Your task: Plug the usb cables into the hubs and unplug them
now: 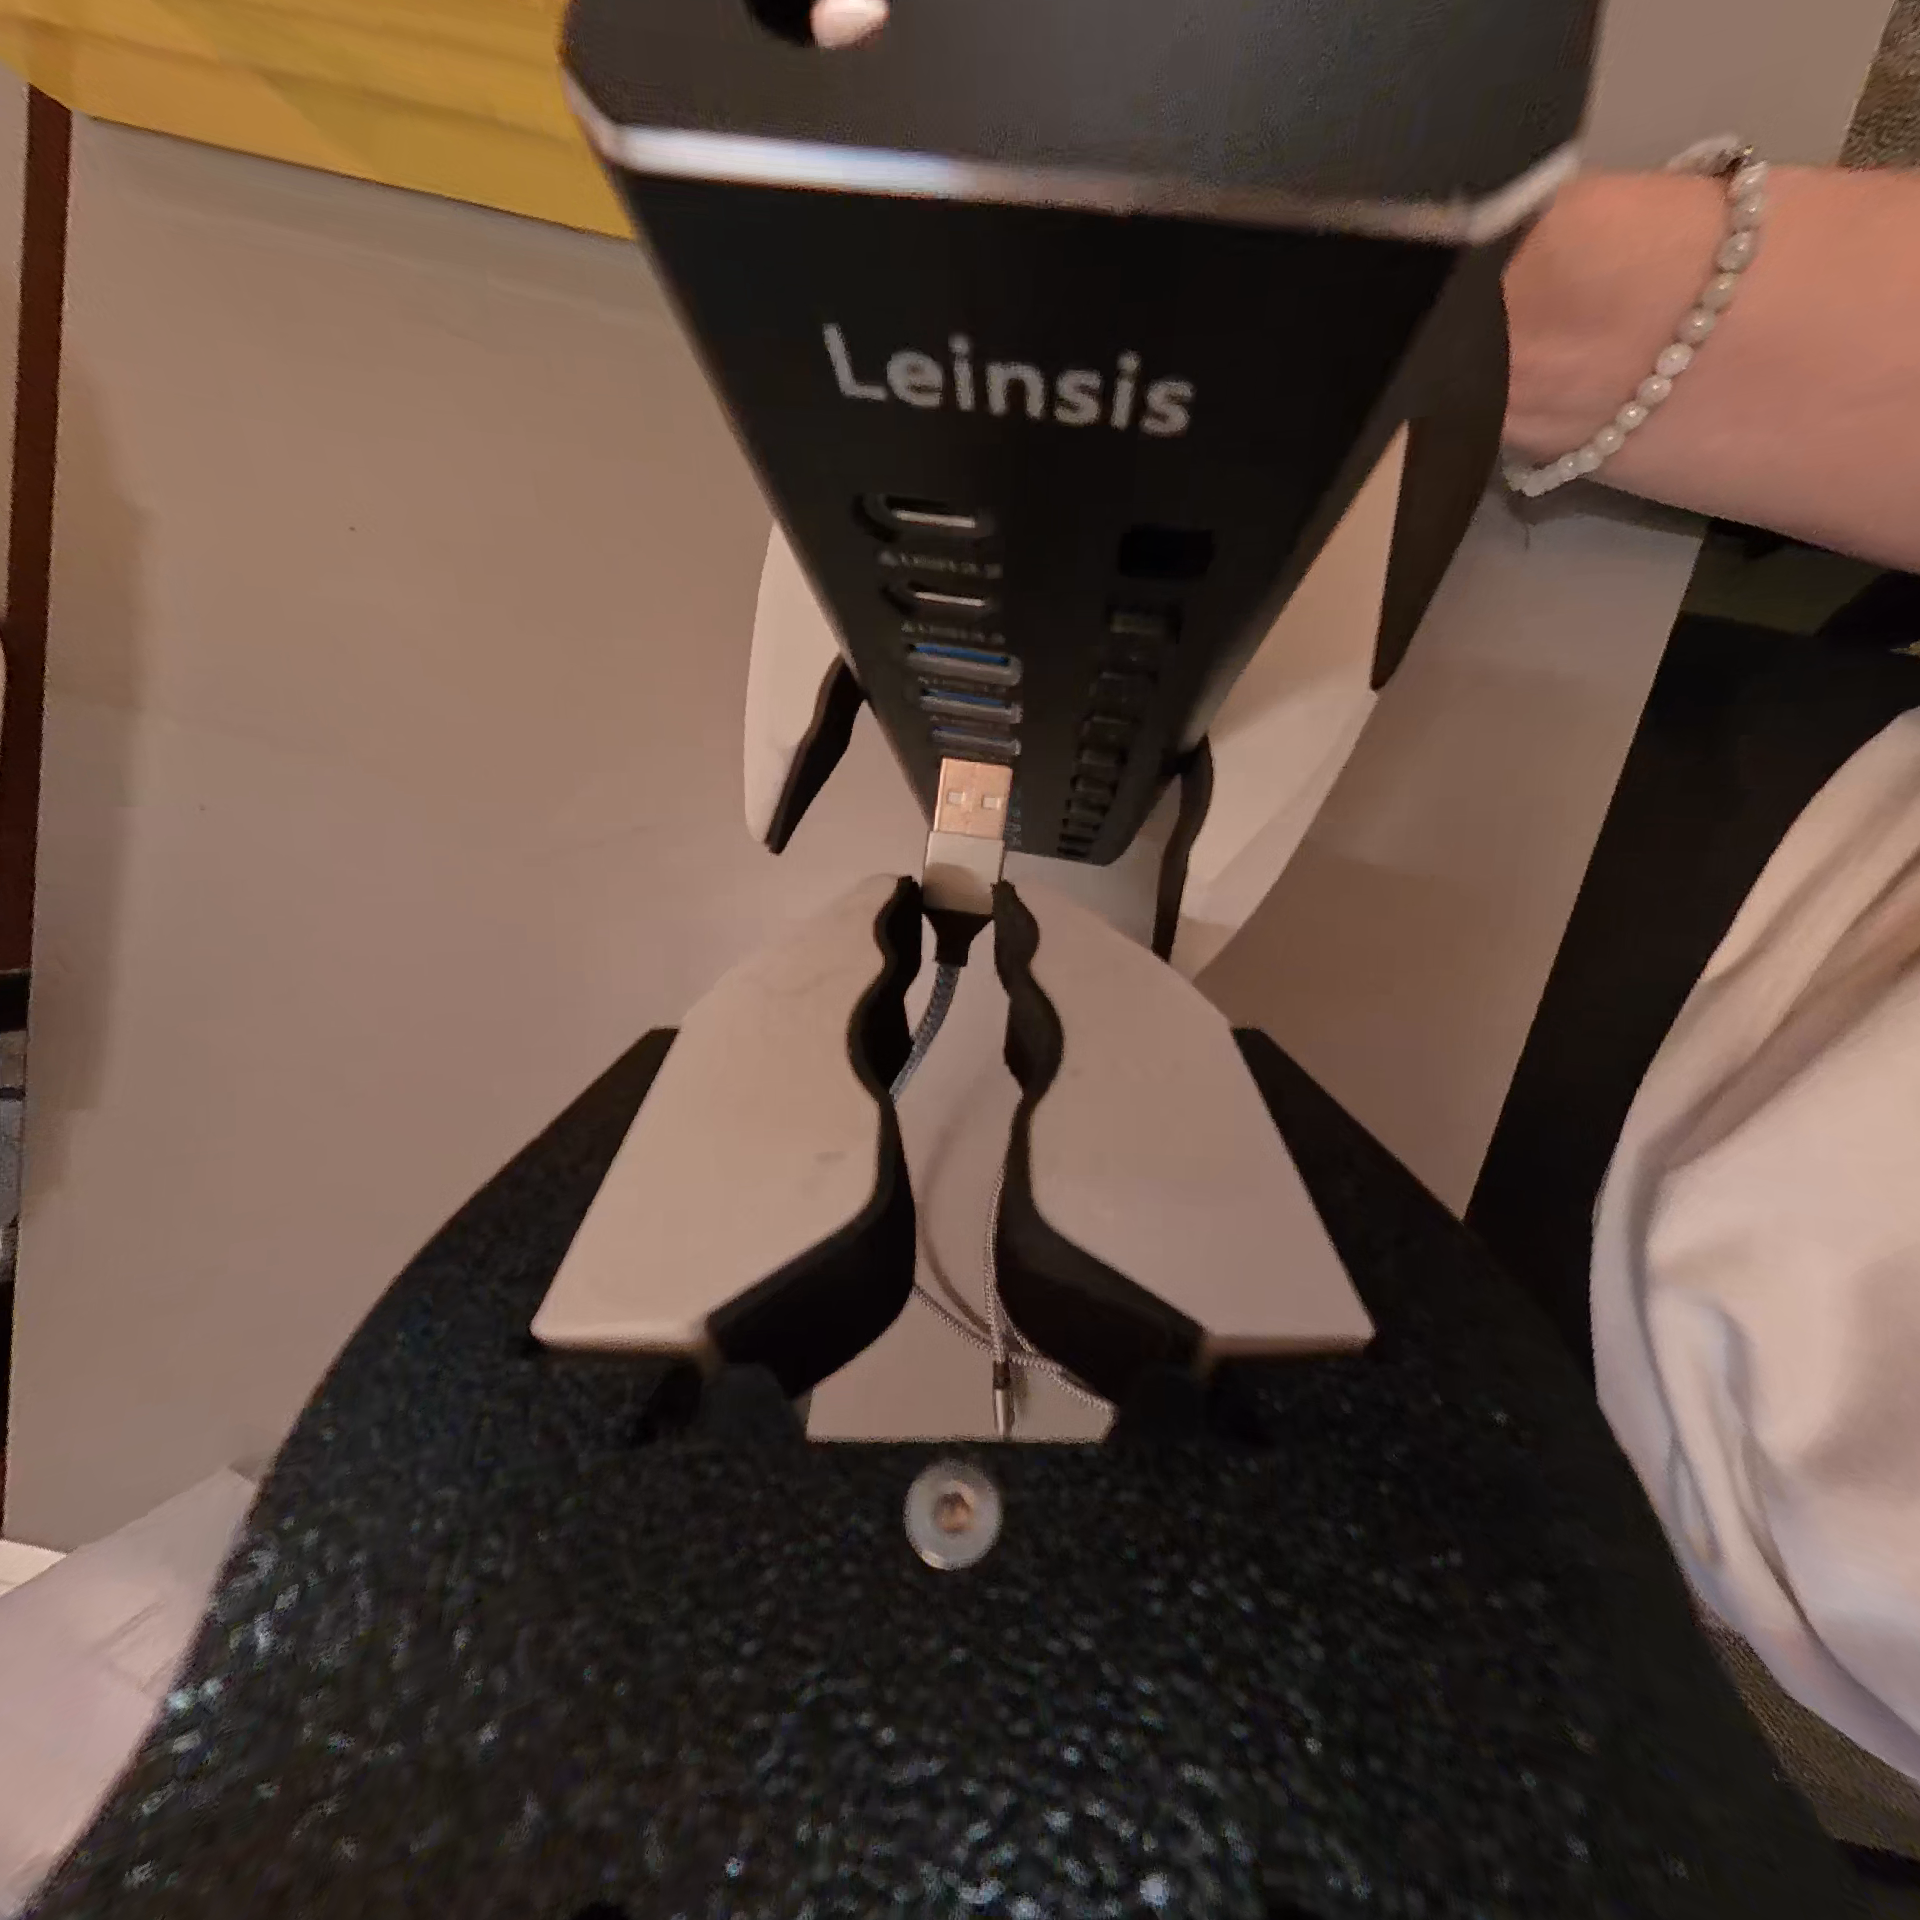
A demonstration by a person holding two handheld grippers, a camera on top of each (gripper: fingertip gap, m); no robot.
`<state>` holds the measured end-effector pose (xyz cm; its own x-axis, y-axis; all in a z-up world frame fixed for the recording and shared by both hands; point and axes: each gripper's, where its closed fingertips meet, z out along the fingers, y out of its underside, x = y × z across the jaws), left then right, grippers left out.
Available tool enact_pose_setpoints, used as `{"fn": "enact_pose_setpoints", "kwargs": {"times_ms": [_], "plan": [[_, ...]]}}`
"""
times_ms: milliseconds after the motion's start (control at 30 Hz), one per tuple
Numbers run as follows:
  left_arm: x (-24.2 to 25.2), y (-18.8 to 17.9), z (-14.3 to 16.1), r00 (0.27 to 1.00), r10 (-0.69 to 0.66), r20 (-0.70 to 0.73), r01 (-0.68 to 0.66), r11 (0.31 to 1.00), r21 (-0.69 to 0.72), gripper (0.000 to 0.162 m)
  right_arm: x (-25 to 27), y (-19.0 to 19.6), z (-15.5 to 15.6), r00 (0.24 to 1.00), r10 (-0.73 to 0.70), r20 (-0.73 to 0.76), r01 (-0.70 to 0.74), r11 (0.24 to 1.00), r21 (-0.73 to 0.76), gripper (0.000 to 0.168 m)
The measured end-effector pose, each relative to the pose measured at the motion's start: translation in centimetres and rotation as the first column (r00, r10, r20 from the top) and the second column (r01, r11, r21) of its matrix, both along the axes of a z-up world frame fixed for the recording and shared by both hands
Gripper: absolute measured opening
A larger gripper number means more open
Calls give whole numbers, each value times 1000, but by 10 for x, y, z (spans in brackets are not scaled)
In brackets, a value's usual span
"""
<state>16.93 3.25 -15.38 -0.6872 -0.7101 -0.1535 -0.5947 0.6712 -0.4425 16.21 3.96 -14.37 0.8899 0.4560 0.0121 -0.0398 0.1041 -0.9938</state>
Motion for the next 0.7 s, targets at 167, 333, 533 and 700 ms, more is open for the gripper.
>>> {"fn": "enact_pose_setpoints", "kwargs": {"times_ms": [167,333,533,700], "plan": [[0,1,-1,1000,8,-18,-7,999,43,13,0,1,-4,1000,-10,27,11,1000,-18,73],[1,-2,3,1000,-14,20,13,1000,15,13,0,1,-2,999,-14,36,15,1000,-21,73],[11,-12,13,971,-103,213,139,978,-157,13,7,-7,10,998,3,-62,-1,999,36,73],[12,-22,33,892,-86,444,281,874,-395,13,6,-13,26,988,55,-147,-39,993,115,73]]}}
